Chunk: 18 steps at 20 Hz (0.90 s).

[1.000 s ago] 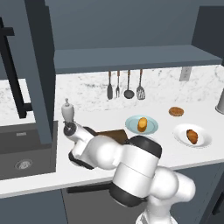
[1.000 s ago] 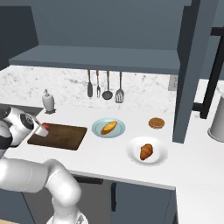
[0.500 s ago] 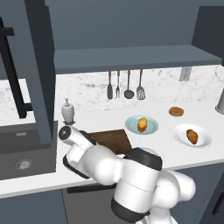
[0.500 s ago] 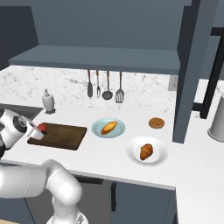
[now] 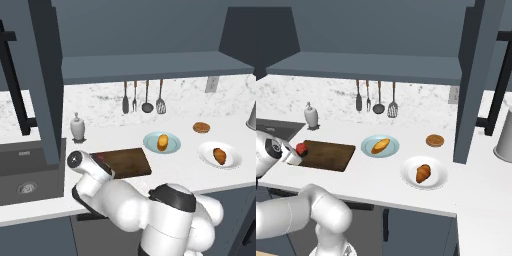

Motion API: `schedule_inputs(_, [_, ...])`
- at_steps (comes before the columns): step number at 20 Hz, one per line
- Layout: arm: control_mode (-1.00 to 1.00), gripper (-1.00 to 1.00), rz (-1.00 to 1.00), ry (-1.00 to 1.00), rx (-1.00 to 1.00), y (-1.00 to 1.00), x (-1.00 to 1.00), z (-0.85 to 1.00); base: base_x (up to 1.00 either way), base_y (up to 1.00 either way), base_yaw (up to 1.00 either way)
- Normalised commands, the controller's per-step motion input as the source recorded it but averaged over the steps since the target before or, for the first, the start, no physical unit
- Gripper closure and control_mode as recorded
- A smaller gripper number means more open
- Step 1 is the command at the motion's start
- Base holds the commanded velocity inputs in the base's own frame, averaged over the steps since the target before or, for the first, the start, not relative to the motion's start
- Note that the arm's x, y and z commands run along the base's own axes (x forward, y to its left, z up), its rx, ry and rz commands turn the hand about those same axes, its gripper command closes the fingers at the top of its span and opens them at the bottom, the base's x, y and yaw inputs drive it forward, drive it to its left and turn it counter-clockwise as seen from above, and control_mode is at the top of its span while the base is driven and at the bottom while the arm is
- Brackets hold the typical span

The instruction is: From the different types of pastries on the counter, select a croissant and place it on the cutting board. Then retrieve a jar of jam from the cabinet and place it alongside the croissant on the cutting board.

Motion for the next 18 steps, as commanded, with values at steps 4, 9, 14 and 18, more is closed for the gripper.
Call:
schedule_inputs(4, [-1.00, -1.00, 0.00, 0.16, 0.11, -0.21, 0.00, 0.35, 0.00, 0.00, 0.00])
schedule_inputs(9, [-1.00, -1.00, 0.08, 0.20, 0.18, -0.80, 0.00, 0.50, 0.00, 0.00, 0.00])
schedule_inputs(14, [-1.00, -1.00, 0.07, 0.19, 0.20, -0.83, 0.00, 0.22, 0.00, 0.00, 0.00])
schedule_inputs(18, [-1.00, -1.00, 0.02, 0.09, 0.05, -0.23, 0.06, -0.07, 0.00, 0.00, 0.00])
